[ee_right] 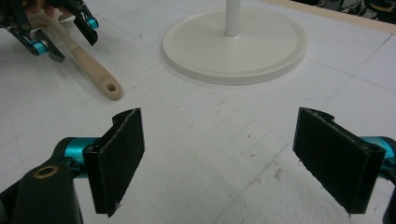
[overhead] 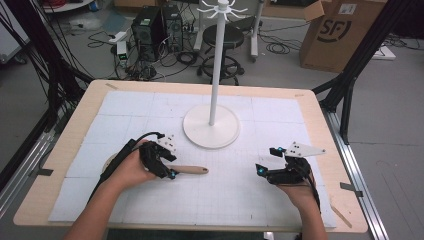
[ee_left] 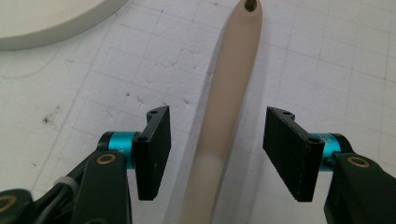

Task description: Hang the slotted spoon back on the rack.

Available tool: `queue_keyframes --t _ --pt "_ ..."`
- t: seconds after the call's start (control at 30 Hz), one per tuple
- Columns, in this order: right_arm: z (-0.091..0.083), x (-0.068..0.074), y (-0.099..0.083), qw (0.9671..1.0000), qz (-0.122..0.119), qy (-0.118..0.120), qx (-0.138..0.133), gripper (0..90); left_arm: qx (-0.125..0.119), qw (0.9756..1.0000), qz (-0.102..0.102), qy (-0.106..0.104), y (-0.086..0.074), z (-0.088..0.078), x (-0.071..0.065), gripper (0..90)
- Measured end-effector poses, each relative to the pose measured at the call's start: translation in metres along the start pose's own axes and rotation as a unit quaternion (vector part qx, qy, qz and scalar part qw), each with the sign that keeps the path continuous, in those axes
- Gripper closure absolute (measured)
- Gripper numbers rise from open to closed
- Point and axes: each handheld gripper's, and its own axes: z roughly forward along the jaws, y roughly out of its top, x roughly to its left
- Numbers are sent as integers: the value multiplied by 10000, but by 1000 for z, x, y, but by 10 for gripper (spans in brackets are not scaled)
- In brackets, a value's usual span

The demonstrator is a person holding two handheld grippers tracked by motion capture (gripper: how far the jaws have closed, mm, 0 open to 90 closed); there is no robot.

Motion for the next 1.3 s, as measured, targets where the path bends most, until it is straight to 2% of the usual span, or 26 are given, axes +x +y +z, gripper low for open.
queue_keyframes --t 0.23,0.4,0.53,0.73,0.9,1.07,1.2,1.3 --pt "1 0 0 10000 -23 -3 14 156 120 9999 4 -15 -1 0 1 448" --pt "0 0 0 10000 -16 -12 11 156 215 9997 -74 34 -3 1 2 460" --pt "0 1 -1 10000 -10 1 19 156 306 9995 16 42 -2 1 -1 472" --pt "3 2 -1 9999 -71 -3 86 156 388 9991 -150 85 -3 1 3 511" --pt "3 2 -1 9999 -59 -8 90 156 501 9986 -169 60 -2 6 3 528" --pt "2 2 -1 10000 -69 -8 44 157 707 9974 -121 105 2 10 4 589" --pt "2 2 -1 10000 -52 -24 63 159 731 9973 -39 22 3 10 4 664" --pt "2 2 -1 9999 -72 -34 61 159 740 9972 113 31 4 10 3 677"
